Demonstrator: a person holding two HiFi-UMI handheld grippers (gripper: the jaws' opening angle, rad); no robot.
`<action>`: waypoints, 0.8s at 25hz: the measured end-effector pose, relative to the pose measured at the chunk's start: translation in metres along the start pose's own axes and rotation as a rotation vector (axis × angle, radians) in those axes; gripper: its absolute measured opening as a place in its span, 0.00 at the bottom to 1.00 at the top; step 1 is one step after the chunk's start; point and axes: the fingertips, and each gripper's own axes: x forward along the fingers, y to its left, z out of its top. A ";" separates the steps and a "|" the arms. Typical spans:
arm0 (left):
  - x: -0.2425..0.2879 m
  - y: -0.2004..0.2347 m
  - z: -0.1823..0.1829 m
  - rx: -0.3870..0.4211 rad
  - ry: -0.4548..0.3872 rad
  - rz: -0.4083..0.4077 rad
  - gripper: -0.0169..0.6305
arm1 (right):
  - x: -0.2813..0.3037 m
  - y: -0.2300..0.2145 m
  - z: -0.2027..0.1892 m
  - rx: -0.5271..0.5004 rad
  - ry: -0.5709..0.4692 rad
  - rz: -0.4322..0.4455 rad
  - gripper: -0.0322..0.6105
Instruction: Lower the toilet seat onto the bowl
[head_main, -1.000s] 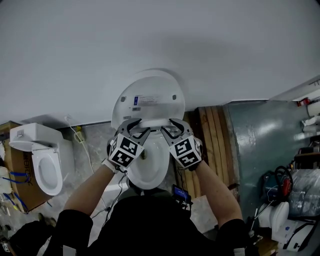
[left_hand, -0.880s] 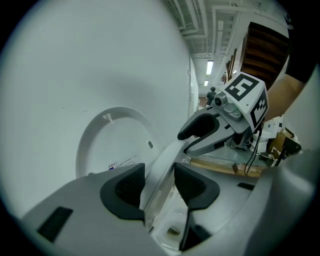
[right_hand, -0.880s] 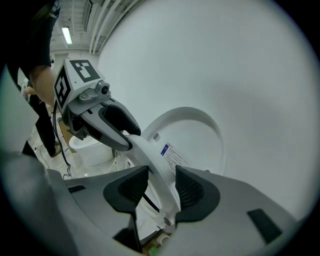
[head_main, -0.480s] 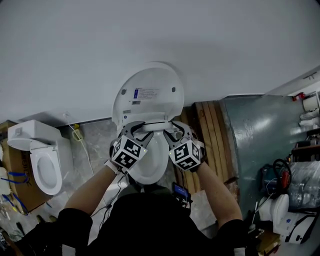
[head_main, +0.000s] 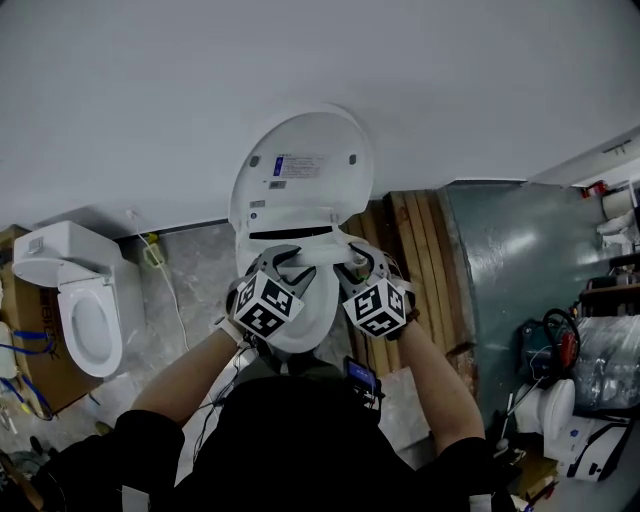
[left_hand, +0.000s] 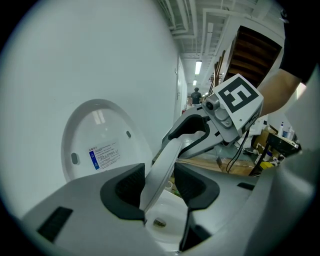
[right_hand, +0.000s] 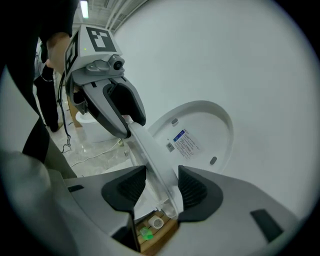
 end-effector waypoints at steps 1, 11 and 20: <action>-0.001 -0.003 -0.003 0.003 0.003 -0.003 0.32 | -0.002 0.004 -0.002 -0.003 0.002 0.000 0.38; -0.007 -0.037 -0.040 0.097 0.081 0.003 0.32 | -0.014 0.040 -0.026 -0.036 0.010 0.031 0.38; 0.000 -0.070 -0.056 0.094 0.160 0.013 0.33 | -0.024 0.066 -0.048 -0.062 -0.013 0.032 0.37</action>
